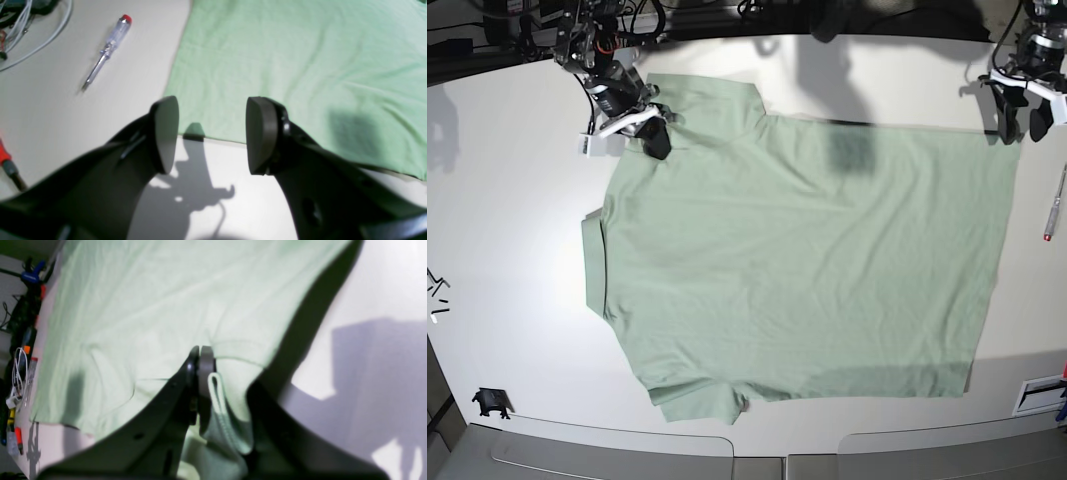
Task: Fold the T-shirt properly
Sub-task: 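Move the left gripper to the hem corner and grasp it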
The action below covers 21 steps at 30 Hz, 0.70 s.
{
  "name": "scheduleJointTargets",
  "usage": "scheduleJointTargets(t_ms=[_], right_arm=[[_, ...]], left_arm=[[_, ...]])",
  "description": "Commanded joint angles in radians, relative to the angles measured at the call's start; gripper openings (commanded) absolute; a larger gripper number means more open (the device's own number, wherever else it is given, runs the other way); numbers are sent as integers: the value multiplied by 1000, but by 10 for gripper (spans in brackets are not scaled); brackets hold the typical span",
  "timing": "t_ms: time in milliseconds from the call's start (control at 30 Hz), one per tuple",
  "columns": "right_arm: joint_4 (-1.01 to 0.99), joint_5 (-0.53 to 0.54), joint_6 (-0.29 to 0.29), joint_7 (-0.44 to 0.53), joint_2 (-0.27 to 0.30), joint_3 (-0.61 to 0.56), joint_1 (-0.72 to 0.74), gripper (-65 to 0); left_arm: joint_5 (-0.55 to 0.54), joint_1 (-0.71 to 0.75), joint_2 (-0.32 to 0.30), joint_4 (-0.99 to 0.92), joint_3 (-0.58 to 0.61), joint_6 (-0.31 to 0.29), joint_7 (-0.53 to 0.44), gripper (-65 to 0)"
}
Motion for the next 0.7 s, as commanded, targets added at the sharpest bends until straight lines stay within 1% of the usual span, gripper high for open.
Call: scheduleJointTargets(t_ms=[0,100,200,267,433,567,600,667], right_arm=[[5,7,-4,-10,5,3,0,-650],[5,7,-4,-10,5,3,0,-650],[5,7,-4,-10,5,3,0,-650],[5,8,-4,-8,2,3,0,-650],[5,14,-3,-6,-17,3,-1,-650],[5,14,-3,-6,-32,2,0,-650],[5,14,5,-6,-35,2,0,-650],[5,14,38,-6,-39,3,0,-650]], left_arm=[[-5,-6,-9,1,-8,-1,-23,-354],[-5,-42,-9,-63,-8,-1,-23,-354],[-6,-92,-11,-166,-8,-1,-24,-354],[-16,-129,-24,-249,-8,-1,-23,-354],[-75,-226,-109,-468,-8,-1,-20,-354],[-136,-300,-172,-618,-8,-3,5,-354],[-154,-317,-186,-652,-8,-10,11,-354],[-194,-354,-207,-716,-8,-44,36,-354]])
